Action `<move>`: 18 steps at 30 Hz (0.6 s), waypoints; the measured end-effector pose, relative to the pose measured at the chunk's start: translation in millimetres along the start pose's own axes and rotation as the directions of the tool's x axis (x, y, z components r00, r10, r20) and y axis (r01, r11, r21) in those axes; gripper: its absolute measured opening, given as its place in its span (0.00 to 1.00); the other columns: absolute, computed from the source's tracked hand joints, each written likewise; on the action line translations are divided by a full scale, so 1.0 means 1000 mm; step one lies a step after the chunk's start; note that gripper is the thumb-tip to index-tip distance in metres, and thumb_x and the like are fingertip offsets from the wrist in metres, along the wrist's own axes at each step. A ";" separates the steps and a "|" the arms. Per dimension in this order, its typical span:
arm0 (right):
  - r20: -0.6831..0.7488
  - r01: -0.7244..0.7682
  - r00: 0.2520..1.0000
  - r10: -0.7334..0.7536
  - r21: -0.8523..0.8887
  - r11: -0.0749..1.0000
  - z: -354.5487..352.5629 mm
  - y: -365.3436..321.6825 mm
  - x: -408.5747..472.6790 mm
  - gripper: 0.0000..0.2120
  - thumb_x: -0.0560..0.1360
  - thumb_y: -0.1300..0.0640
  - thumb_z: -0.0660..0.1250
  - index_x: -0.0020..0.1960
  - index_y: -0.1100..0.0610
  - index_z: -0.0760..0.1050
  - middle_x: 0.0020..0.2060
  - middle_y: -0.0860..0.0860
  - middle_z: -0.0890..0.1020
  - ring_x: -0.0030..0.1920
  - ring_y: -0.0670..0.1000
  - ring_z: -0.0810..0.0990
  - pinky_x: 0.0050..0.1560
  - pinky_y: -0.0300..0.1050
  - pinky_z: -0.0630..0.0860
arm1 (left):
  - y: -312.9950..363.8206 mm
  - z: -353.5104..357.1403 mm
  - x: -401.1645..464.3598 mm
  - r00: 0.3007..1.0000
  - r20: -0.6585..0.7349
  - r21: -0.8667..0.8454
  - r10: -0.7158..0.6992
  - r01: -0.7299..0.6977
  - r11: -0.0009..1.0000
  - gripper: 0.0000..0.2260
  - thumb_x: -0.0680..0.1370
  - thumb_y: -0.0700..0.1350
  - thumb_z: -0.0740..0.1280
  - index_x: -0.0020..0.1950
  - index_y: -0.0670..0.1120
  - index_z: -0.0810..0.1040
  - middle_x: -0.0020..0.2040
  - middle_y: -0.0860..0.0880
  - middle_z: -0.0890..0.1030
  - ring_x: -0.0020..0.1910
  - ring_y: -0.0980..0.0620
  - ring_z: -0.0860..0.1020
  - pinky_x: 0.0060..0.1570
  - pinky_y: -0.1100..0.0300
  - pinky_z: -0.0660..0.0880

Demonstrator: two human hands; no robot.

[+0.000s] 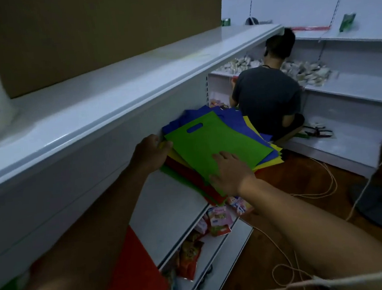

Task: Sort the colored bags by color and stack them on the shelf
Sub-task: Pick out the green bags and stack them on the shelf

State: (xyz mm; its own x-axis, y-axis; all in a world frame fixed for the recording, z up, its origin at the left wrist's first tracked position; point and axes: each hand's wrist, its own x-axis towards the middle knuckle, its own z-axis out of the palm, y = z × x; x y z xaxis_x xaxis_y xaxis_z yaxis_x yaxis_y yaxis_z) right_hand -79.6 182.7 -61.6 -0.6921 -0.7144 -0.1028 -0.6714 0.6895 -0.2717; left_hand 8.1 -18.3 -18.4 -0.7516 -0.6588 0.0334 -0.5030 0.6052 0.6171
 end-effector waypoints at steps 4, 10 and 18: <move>-0.017 0.000 1.000 0.000 0.025 1.000 -0.005 0.036 0.040 0.31 0.80 0.49 0.62 0.78 0.57 0.53 0.76 0.56 0.57 0.75 0.60 0.57 0.72 0.58 0.62 | 0.009 0.028 0.028 0.998 0.014 -0.026 -0.065 0.066 0.998 0.22 0.79 0.54 0.64 0.66 0.41 0.72 0.64 0.41 0.75 0.61 0.42 0.74 0.50 0.59 0.66; 0.009 -0.048 0.999 0.048 0.050 0.998 -0.011 0.099 0.107 0.32 0.79 0.48 0.63 0.77 0.58 0.55 0.76 0.59 0.58 0.76 0.62 0.55 0.72 0.57 0.61 | 0.014 0.075 0.062 0.978 0.033 -0.120 -0.208 0.210 0.970 0.18 0.78 0.51 0.67 0.64 0.44 0.73 0.61 0.44 0.78 0.59 0.44 0.76 0.52 0.58 0.70; 0.102 -0.101 0.990 0.099 0.016 0.995 -0.003 0.140 0.162 0.30 0.78 0.47 0.64 0.73 0.59 0.59 0.71 0.61 0.65 0.71 0.63 0.61 0.68 0.57 0.63 | 0.011 0.123 0.083 0.930 0.081 -0.329 -0.357 0.364 0.872 0.22 0.76 0.47 0.70 0.70 0.46 0.72 0.65 0.48 0.77 0.61 0.45 0.77 0.63 0.49 0.73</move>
State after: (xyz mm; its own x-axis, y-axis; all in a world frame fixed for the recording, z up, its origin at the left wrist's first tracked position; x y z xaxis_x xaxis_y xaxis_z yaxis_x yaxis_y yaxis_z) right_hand -285.9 163.9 -113.3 -0.7243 -0.6513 -0.2264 -0.5938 0.7561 -0.2752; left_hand -112.3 -10.9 -105.3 -0.5542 -0.7929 -0.2534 -0.5711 0.1408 0.8087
